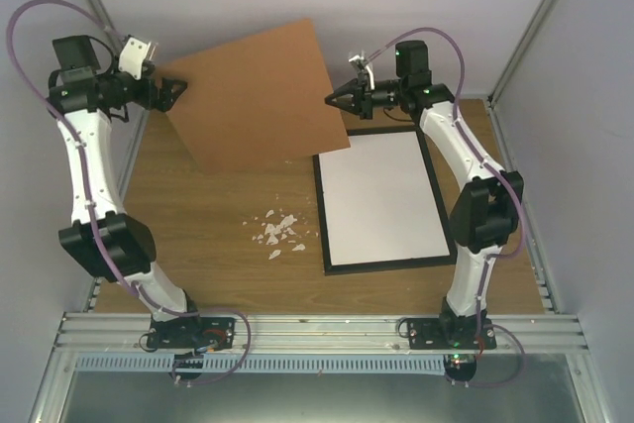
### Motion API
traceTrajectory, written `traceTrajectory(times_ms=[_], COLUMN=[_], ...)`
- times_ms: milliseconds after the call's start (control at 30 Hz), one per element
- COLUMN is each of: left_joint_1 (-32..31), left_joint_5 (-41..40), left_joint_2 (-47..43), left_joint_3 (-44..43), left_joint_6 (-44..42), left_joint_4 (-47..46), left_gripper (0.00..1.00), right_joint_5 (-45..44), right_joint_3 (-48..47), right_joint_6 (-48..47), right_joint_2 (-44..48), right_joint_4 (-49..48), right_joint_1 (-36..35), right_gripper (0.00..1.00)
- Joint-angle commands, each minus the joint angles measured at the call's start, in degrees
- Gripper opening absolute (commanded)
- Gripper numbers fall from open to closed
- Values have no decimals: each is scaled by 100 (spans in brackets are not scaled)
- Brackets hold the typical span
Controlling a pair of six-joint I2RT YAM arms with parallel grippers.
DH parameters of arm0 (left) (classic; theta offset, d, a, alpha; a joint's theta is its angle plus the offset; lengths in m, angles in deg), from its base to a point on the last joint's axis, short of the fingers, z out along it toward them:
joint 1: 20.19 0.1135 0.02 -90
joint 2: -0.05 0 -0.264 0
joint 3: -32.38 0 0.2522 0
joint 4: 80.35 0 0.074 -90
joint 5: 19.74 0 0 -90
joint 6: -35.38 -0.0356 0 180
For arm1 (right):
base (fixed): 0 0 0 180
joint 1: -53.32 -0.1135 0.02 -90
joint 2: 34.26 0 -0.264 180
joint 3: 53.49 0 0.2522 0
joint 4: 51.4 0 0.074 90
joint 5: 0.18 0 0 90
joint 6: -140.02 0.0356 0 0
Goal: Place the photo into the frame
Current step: Turn over the photo frame item at the center of the board.
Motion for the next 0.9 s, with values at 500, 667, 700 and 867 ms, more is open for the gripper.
traceTrajectory(times_ms=[500,667,700,867], left_joint_1=[-696,-811,-814,-893], left_joint_5=[-269,-514,-481,-347], left_joint_2=[-1439,-1554,-1516,-1657], left_joint_3=[1005,1280,1212,1405], left_joint_6=[-4482,-4764,-4778,-4741], left_joint_4=[2584,2473,2552,2608], left_gripper=[83,69,64,28], right_joint_5=[-956,-984,-999,-1148], right_joint_3=[-686,-562,-556,-399], right_joint_6=[-5555,-6054,-6058,-5902], right_joint_2=[656,787,791,830], right_joint_4=[2722,2756,2759,2618], right_joint_1=[-559,-609,-610,-585], right_gripper=[1,1,1,1])
